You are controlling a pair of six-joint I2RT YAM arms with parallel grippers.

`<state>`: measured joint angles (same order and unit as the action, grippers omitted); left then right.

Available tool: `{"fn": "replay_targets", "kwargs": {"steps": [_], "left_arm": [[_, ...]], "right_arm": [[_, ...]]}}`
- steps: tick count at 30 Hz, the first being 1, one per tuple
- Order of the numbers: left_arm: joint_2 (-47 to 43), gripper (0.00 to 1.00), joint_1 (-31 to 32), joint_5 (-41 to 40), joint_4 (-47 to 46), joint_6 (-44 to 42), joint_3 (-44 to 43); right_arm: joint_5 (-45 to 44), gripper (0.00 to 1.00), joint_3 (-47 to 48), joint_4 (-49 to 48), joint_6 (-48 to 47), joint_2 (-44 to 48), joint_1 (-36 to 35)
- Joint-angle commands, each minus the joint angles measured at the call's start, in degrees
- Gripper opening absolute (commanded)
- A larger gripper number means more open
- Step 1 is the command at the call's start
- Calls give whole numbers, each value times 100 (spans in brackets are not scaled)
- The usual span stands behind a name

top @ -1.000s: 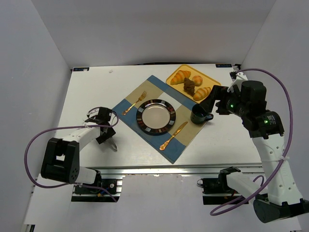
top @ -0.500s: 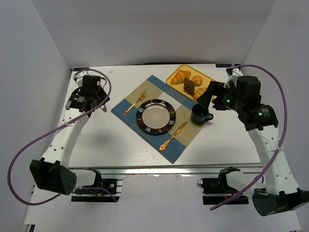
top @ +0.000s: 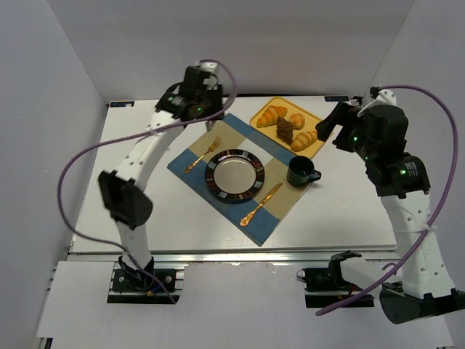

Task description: Place the bread

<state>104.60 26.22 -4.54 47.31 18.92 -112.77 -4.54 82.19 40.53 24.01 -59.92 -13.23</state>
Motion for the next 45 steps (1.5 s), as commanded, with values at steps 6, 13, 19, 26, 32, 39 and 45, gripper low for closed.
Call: {"fn": "replay_targets", "kwargs": {"steps": [6, 13, 19, 26, 32, 39, 45], "left_arm": [[1545, 54, 542, 1570, -476, -898, -1669], [2047, 54, 727, 1667, -969, -670, -1670], [2100, 58, 727, 1429, -1057, -1091, -1406], [2407, 58, 701, 1306, -1162, -1487, -1318], [2504, 58, 551, 1157, -1233, -1689, -1248], [2610, 58, 419, 1262, -1312, -1786, -1116], [2750, 57, 419, 1332, -1285, -1883, -1019]], "right_arm": [[-1585, 89, 1202, 287, 60, -133, -4], [-1761, 90, 1116, 429, 112, -108, -4], [-1577, 89, 904, 429, 192, -90, 5], [-1515, 89, 842, 411, 86, -195, 5], [-1445, 89, 781, 411, 104, -274, 5], [-1427, 89, 684, 368, 157, -327, -4], [-1392, 89, 605, 332, 200, -406, -4]]}}
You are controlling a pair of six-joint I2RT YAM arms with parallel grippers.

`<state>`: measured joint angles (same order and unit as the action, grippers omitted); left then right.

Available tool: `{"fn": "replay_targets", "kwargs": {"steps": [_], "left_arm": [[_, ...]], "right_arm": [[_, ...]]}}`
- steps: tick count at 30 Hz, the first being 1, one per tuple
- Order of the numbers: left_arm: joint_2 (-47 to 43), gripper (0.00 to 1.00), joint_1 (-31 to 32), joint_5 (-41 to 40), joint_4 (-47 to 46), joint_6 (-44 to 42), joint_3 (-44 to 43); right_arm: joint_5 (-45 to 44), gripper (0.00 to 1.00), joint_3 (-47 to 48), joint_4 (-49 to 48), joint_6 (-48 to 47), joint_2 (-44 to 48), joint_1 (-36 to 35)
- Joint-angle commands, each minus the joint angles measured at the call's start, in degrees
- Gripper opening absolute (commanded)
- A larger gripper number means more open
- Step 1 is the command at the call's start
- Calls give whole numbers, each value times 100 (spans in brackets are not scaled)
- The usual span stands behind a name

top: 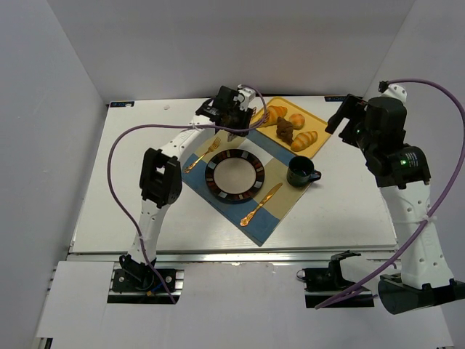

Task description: Place the bread

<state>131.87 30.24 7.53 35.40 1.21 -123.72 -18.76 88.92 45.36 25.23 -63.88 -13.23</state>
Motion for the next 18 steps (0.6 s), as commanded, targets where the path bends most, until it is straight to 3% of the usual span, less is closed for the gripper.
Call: {"fn": "replay_targets", "kwargs": {"steps": [1, 10, 18], "left_arm": [[40, 57, 17, 152, -103, -113, 85], [277, 53, 8, 319, -112, -288, 94], [304, 32, 17, 381, -130, -279, 85]], "right_arm": [[39, 89, -94, -177, 87, -11, -4], [48, 89, -235, -212, 157, -28, 5], [48, 89, -279, -186, 219, -20, -4]]}}
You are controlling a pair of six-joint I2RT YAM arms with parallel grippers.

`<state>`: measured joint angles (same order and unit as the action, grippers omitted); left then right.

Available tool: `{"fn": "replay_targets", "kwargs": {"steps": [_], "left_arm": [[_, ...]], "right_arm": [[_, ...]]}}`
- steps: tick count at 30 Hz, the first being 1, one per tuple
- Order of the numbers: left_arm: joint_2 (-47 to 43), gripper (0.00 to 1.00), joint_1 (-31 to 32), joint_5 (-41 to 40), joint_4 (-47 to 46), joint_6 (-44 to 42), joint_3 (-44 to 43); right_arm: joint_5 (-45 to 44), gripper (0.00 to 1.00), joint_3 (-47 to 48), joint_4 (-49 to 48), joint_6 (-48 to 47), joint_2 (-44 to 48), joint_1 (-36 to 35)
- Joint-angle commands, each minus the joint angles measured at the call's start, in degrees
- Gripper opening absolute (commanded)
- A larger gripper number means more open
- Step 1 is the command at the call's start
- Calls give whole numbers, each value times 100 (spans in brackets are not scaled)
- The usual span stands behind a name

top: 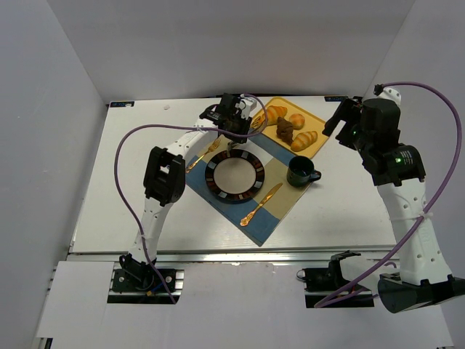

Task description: Place the bread

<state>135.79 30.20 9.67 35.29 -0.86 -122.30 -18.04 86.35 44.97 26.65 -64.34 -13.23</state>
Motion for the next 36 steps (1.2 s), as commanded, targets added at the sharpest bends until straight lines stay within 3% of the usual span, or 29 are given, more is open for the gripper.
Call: {"fn": "replay_targets", "kwargs": {"steps": [1, 5, 14, 20, 26, 30, 35, 36], "left_arm": [[-105, 28, 21, 175, -101, -72, -57], [-289, 0, 21, -34, -49, 15, -74], [-1344, 0, 21, -360, -734, 499, 102], [-1397, 0, 21, -238, -462, 683, -408], [-1862, 0, 22, -299, -435, 860, -58], [-2249, 0, 48, -317, 363, 868, 39], [-3697, 0, 267, -606, 1066, 1122, 1180], [-3961, 0, 372, -616, 1103, 1297, 1722]], "right_arm": [[-24, 89, -21, -146, 77, 26, 5], [55, 89, -30, -164, 112, 26, 5], [275, 89, 172, -155, -11, -17, 5], [398, 89, 505, -138, -239, -105, 5], [556, 89, 717, -225, -371, -158, -4], [653, 89, 761, -357, -485, -132, 5], [697, 89, 638, -594, -661, -9, -4], [723, 89, 533, -638, -662, 61, -4]]}}
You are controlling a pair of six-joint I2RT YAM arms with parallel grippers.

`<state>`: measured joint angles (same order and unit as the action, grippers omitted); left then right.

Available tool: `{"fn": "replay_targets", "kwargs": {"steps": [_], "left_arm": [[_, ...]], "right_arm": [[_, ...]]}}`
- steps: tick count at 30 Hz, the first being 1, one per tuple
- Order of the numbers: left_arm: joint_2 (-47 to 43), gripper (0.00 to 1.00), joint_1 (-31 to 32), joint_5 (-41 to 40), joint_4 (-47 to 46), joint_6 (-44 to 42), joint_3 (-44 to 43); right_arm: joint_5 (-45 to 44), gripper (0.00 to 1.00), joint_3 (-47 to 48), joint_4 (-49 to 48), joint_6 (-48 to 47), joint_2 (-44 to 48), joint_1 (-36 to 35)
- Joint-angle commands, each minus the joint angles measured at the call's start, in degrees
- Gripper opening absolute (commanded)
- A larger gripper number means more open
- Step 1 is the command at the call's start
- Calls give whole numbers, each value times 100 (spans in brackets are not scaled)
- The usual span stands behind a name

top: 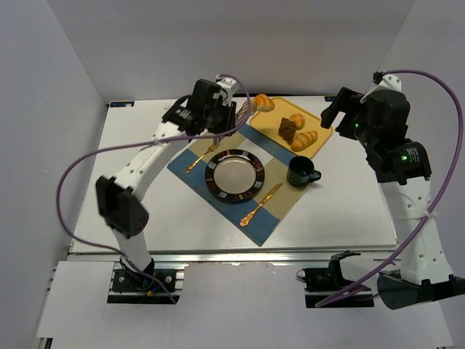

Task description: Place the bread

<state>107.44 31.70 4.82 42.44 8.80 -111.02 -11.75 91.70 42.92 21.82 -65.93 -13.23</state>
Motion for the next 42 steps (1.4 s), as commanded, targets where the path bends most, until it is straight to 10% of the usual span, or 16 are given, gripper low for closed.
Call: {"fn": "replay_targets", "kwargs": {"steps": [1, 16, 27, 42], "left_arm": [[-1694, 0, 292, -200, 423, 420, 895], [-4495, 0, 679, -1079, 3, 1775, 4755], [-4143, 0, 688, -1352, -201, 1906, 5266], [-4117, 36, 706, -1176, 695, 1731, 4854]], "right_arm": [[129, 89, -55, -494, -170, 256, -4], [665, 89, -715, -934, 59, 458, 5], [683, 89, -838, -882, 50, 537, 5], [709, 89, -1110, -1031, 138, 564, 5]]}}
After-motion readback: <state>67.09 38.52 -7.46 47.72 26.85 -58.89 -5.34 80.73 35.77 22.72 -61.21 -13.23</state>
